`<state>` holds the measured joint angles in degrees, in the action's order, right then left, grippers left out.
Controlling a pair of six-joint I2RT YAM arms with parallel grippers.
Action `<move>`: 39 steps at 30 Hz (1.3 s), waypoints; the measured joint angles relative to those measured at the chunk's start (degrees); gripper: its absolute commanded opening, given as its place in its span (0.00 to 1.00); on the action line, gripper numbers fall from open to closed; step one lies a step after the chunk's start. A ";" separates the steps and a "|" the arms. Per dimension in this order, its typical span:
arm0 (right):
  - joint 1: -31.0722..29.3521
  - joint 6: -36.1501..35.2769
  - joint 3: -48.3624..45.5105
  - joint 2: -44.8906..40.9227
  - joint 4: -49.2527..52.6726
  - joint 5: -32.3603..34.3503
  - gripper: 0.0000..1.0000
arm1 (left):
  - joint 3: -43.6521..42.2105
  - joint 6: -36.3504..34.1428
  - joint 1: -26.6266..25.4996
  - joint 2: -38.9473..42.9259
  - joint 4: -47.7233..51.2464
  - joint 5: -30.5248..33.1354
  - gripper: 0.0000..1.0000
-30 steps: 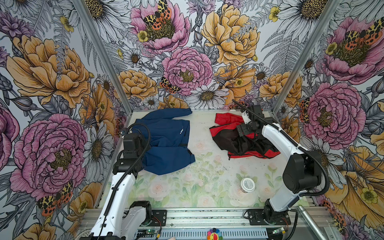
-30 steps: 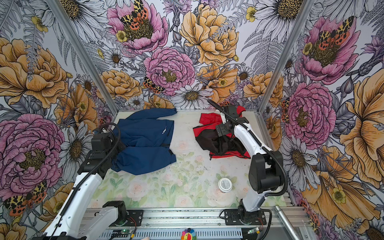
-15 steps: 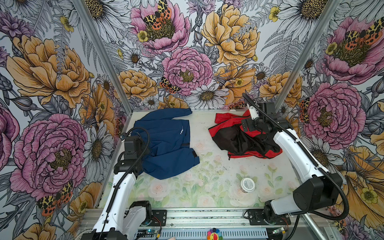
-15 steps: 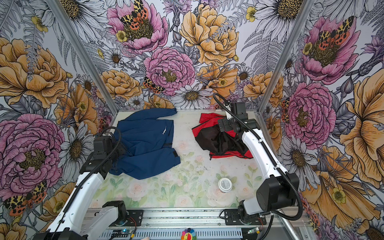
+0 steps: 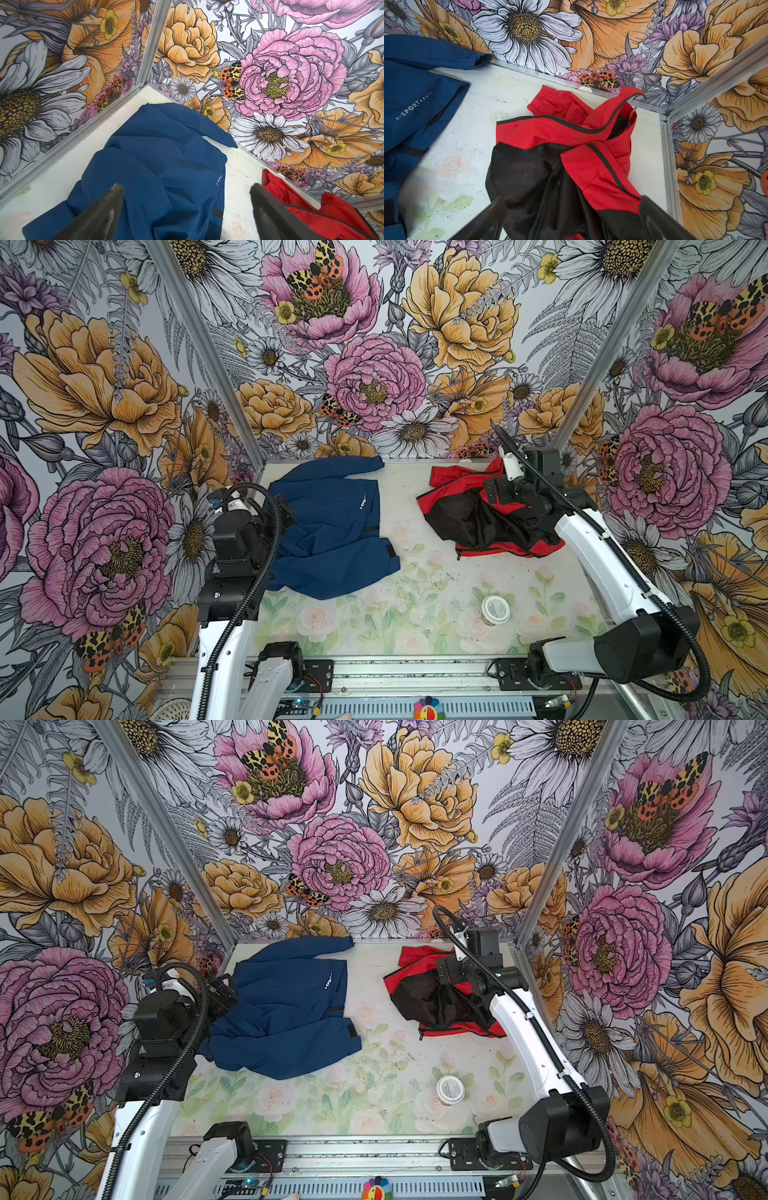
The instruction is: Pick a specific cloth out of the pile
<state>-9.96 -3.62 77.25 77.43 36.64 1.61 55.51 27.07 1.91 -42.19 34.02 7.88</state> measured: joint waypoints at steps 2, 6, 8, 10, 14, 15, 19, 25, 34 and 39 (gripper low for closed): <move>0.00 0.79 -1.66 -1.38 -1.66 -0.87 0.99 | -0.42 0.20 -0.59 -1.62 -0.39 -0.02 0.97; 0.00 2.19 -5.09 -4.63 -5.73 -2.21 1.00 | -5.01 1.95 -0.96 -5.97 -4.87 -1.07 0.97; 0.02 2.75 -6.51 -6.14 -7.30 -2.82 0.99 | -7.96 2.86 -1.09 -8.44 -7.30 -1.57 0.98; 0.17 3.15 -7.61 -7.28 -8.79 -3.41 1.00 | -10.49 3.30 -1.29 -10.91 -9.44 -1.70 0.98; 0.81 3.93 -9.18 -8.41 -10.71 -4.20 0.99 | -15.72 4.22 -1.31 -14.86 -15.19 -1.38 0.98; 1.07 4.20 -9.68 -8.55 -11.32 -4.50 1.00 | -17.31 4.59 -1.31 -15.93 -16.92 -1.11 0.98; 1.79 5.07 -11.21 -8.61 -12.46 -5.49 1.00 | -22.97 6.40 -0.50 -20.33 -22.43 -0.63 0.98; 2.45 5.81 -11.47 -8.00 -13.14 -6.58 0.99 | -27.98 9.11 1.51 -27.89 -28.85 -0.42 0.98; 3.26 6.49 -12.61 -7.10 -13.77 -7.72 1.00 | -27.28 10.05 2.08 -27.34 -28.72 -0.81 0.98; 4.33 7.23 -13.75 -6.91 -15.19 -7.82 0.99 | -23.23 7.30 0.13 -13.22 -22.58 2.47 0.99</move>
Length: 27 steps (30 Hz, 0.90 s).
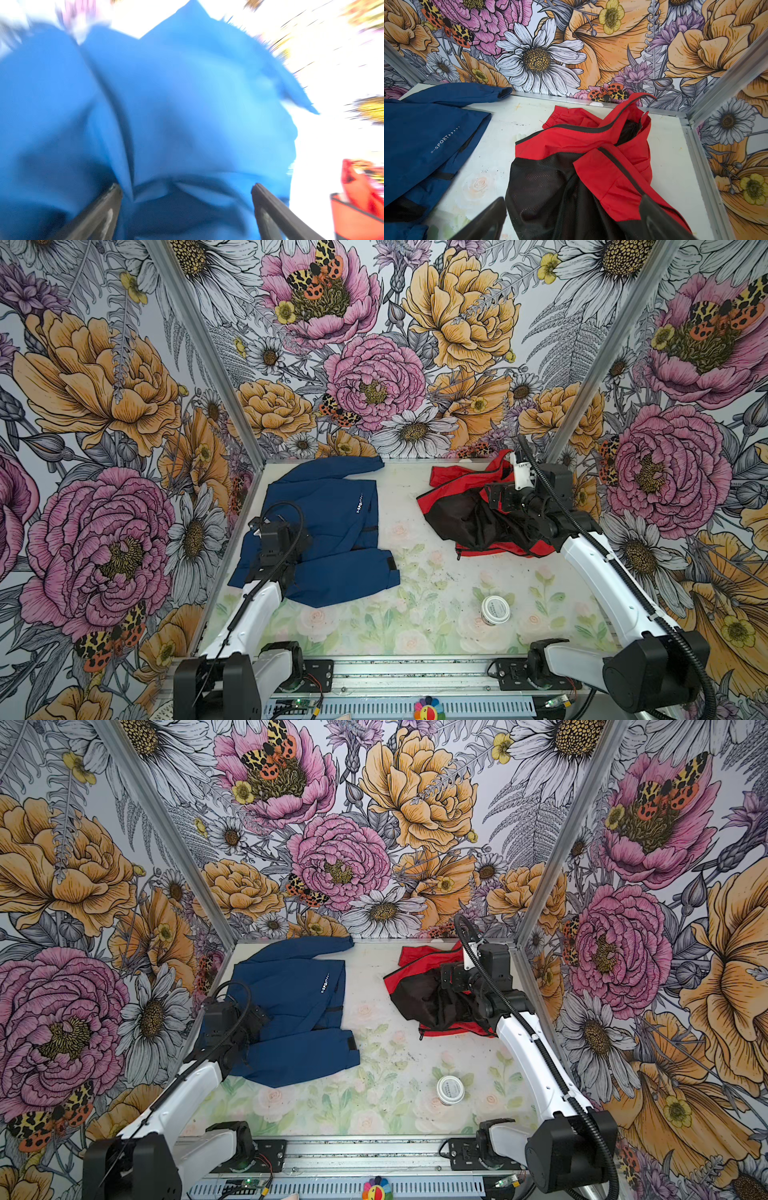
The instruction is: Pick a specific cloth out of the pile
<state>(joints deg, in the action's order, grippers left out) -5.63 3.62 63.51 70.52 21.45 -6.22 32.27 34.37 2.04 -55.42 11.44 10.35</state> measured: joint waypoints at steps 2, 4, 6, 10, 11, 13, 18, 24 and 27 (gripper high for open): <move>0.52 0.48 -0.94 0.09 -1.05 -0.15 0.99 | 2.08 -2.05 -1.33 5.84 1.05 2.34 0.99; 1.29 1.33 -2.34 0.15 -2.27 -0.44 1.00 | 3.45 -4.48 -2.51 10.86 1.27 4.81 0.99; 2.25 2.16 -4.04 0.28 -3.89 -0.66 0.99 | 4.07 -7.04 -3.56 15.23 1.27 7.98 0.99; 4.31 4.15 -8.22 0.44 -8.26 -0.74 0.99 | 3.15 -11.41 -4.46 18.75 0.07 12.33 0.99; 4.96 4.72 -9.77 0.44 -9.92 -0.57 1.00 | 2.25 -12.31 -4.59 19.15 -0.92 13.00 0.99; 6.14 5.90 -13.05 0.37 -13.75 -0.09 1.00 | -0.44 -13.99 -5.20 19.67 -3.58 14.29 0.99; 9.88 9.01 -23.80 -0.28 -23.87 2.56 0.99 | -8.81 -18.36 -7.91 18.75 -12.59 17.31 0.99; 12.07 10.43 -29.68 -0.15 -32.70 6.10 0.99 | -15.63 -22.23 -8.96 13.57 -24.98 19.06 0.99; 12.09 10.25 -31.74 1.29 -38.21 7.32 0.99 | -18.53 -24.28 -8.96 9.92 -32.28 19.34 0.99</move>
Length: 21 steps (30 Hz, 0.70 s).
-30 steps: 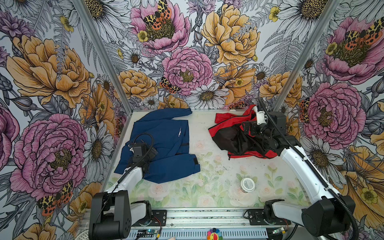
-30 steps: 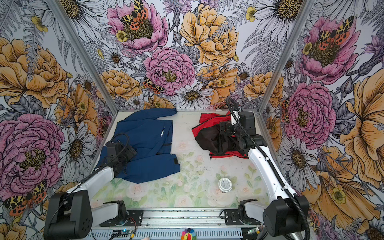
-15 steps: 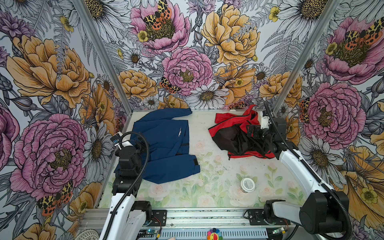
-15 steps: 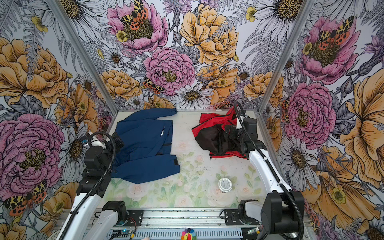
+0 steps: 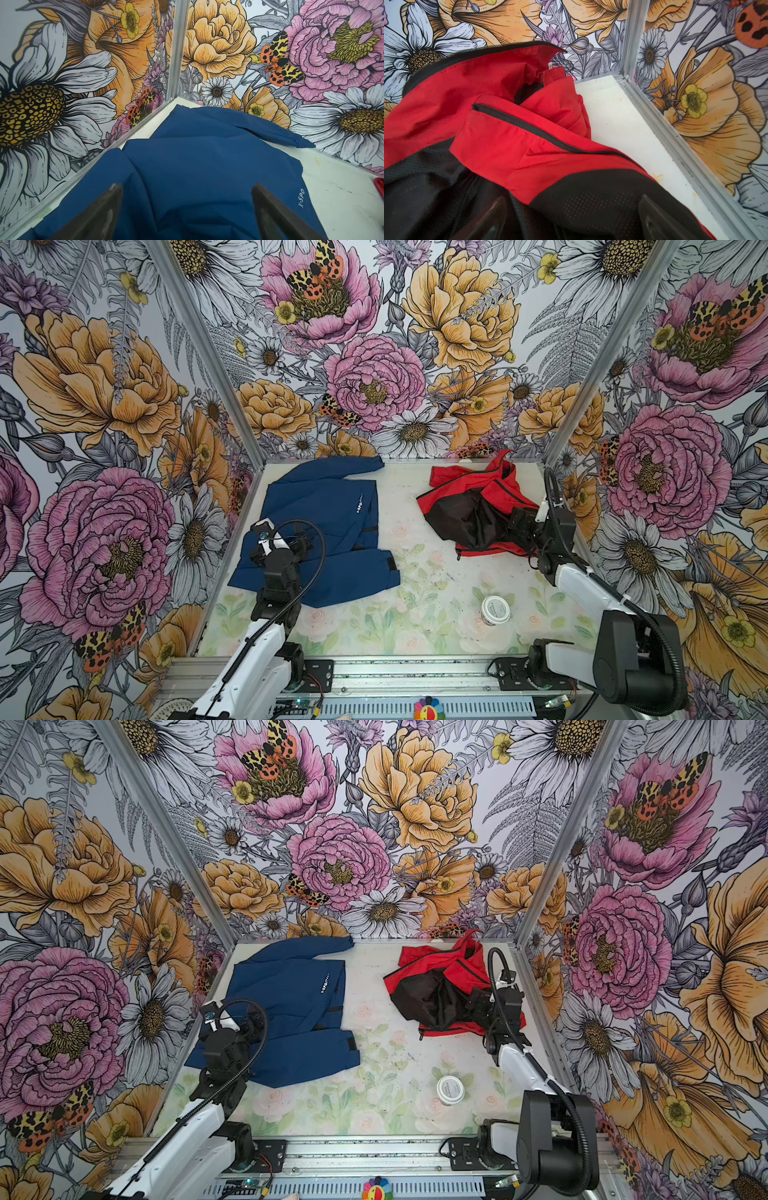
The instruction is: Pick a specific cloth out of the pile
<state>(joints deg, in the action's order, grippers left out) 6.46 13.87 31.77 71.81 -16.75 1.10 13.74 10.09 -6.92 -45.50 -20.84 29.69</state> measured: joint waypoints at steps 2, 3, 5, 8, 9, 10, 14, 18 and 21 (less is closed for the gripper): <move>0.00 -0.22 -1.29 1.57 -3.41 0.70 0.99 | -1.95 -1.16 0.00 -2.75 -5.11 0.07 0.99; 0.00 -0.42 -1.90 2.47 -5.09 0.83 0.99 | -2.80 -1.68 0.02 -4.37 -7.52 0.04 0.99; 0.02 -1.05 -2.75 3.98 -7.82 1.07 0.99 | -3.65 -2.78 0.02 -7.93 -11.67 -0.09 0.99; 0.02 -1.79 -3.54 5.88 -11.13 1.27 0.99 | -3.72 -4.37 0.02 -13.97 -17.92 -0.83 0.99; 0.04 -1.97 -3.67 6.45 -12.28 1.20 0.99 | -3.72 -4.79 0.07 -16.09 -20.06 -1.25 0.99; 0.17 -2.36 -3.89 6.95 -13.46 0.98 0.99 | -3.74 -5.20 0.07 -17.90 -21.94 -1.70 0.99; 0.33 -3.28 -5.95 10.03 -19.80 -0.39 0.99 | -3.65 -6.67 0.07 -25.42 -28.44 -3.61 0.99; 0.33 -4.13 -7.17 10.88 -21.97 -1.75 1.00 | -2.62 -8.00 0.81 -27.63 -29.75 -5.22 0.99; 0.33 -4.68 -7.17 10.95 -23.28 -3.04 1.00 | -1.07 -8.59 2.40 -28.98 -31.17 -6.73 0.99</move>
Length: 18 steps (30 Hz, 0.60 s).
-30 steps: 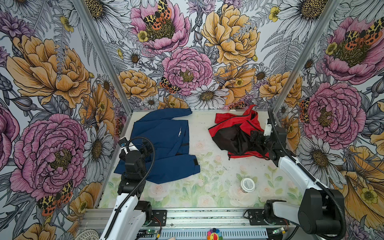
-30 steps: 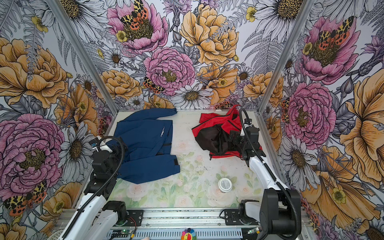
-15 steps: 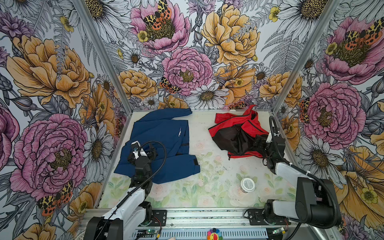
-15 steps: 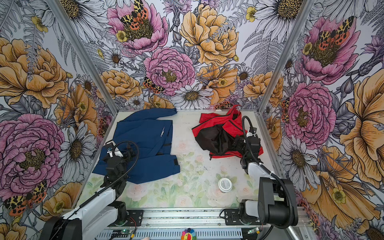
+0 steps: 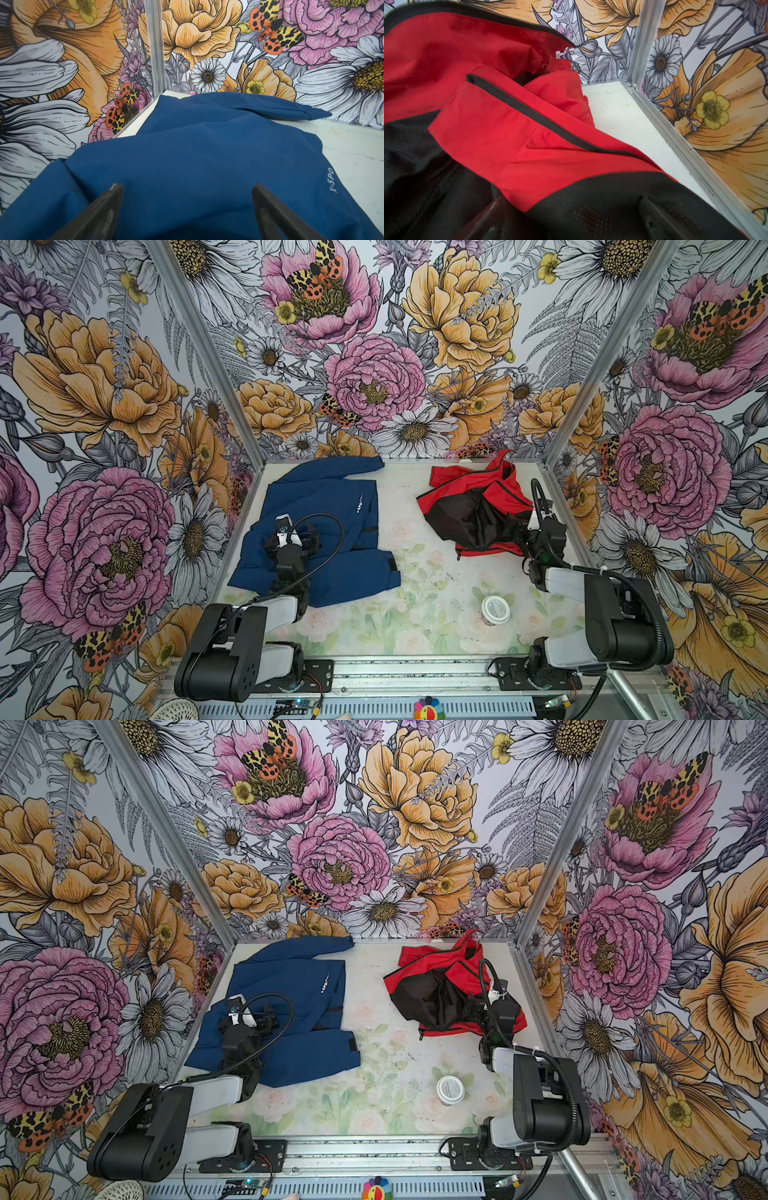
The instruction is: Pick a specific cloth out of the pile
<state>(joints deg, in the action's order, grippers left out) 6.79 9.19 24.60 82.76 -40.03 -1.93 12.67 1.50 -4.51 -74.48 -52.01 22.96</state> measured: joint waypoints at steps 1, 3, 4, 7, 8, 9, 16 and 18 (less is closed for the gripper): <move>0.00 -0.26 0.00 0.22 -0.37 -0.50 0.99 | 0.31 -0.02 0.50 -0.57 -0.63 -0.42 0.99; -0.09 -0.96 0.00 1.07 -1.49 -1.62 0.99 | 0.83 -0.09 1.68 -3.34 -3.23 -1.77 0.99; -0.17 -1.29 -0.02 1.46 -2.12 -1.90 1.00 | 0.98 -0.04 2.19 -5.18 -4.68 -2.36 0.99; -1.16 -2.47 -1.29 3.72 -6.78 -2.23 1.00 | 1.66 -0.28 2.84 -12.02 -8.55 -4.02 0.99; -1.27 -2.71 -1.81 4.31 -7.50 -2.40 1.00 | 2.03 -0.46 2.82 -13.73 -8.81 -4.48 0.99; -1.44 -2.84 -2.36 4.61 -7.89 -2.38 0.99 | 2.69 -0.63 2.80 -14.49 -7.91 -4.68 0.99; -2.64 -3.15 -2.73 5.01 -9.53 -0.15 0.99 | 7.98 -0.59 2.93 -14.49 -4.81 -5.51 0.99; -3.76 -3.34 -2.75 5.03 -9.57 1.88 0.99 | 7.98 -0.59 2.93 -14.49 -4.46 -5.73 0.99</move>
<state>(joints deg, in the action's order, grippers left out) 3.03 5.85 21.85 87.79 -49.60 -0.05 20.64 0.91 -1.58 -88.97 -56.47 17.23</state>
